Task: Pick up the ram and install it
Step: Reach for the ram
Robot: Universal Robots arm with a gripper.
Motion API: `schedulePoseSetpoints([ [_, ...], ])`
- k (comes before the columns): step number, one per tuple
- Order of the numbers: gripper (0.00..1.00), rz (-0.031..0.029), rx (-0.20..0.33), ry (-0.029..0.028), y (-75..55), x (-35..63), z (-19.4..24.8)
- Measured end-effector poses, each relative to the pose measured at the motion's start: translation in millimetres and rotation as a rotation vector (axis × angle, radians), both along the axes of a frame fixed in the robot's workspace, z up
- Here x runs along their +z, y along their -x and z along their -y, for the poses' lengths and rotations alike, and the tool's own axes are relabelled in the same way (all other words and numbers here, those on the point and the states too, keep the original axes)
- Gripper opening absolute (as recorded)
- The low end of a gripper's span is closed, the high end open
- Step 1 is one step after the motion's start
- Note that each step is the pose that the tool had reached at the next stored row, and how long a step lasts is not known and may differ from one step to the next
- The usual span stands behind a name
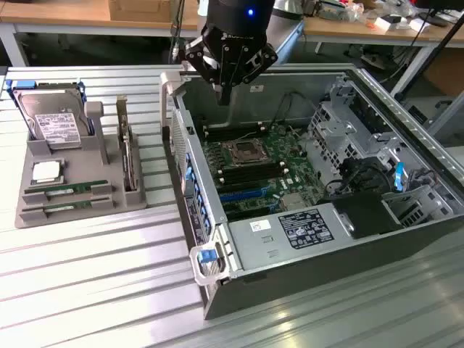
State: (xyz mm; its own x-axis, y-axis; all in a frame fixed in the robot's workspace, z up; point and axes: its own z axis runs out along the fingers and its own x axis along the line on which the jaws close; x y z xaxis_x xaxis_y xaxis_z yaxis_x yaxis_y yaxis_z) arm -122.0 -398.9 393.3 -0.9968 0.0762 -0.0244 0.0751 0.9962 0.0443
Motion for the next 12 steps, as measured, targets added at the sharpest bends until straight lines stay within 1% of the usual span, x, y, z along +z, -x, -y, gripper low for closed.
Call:
schedulePoseSetpoints([
  [1,0.11,0.0001,0.0,-0.0001,11.8,0.0,0.0],
  [3,0.11,0.0001,0.0,-0.0001,13.8,0.0,0.0],
  [4,0.11,0.0,0.0,0.0,20.0,0.0,0.0],
  [6,0.11,-0.0001,0.0,0.0,23.0,0.0,0.0],
  [8,0.11,0.0,0.0,0.0,29.4,0.0,0.0],
  [12,0.11,0.0,0.0,0.0,35.9,0.0,0.0],
])
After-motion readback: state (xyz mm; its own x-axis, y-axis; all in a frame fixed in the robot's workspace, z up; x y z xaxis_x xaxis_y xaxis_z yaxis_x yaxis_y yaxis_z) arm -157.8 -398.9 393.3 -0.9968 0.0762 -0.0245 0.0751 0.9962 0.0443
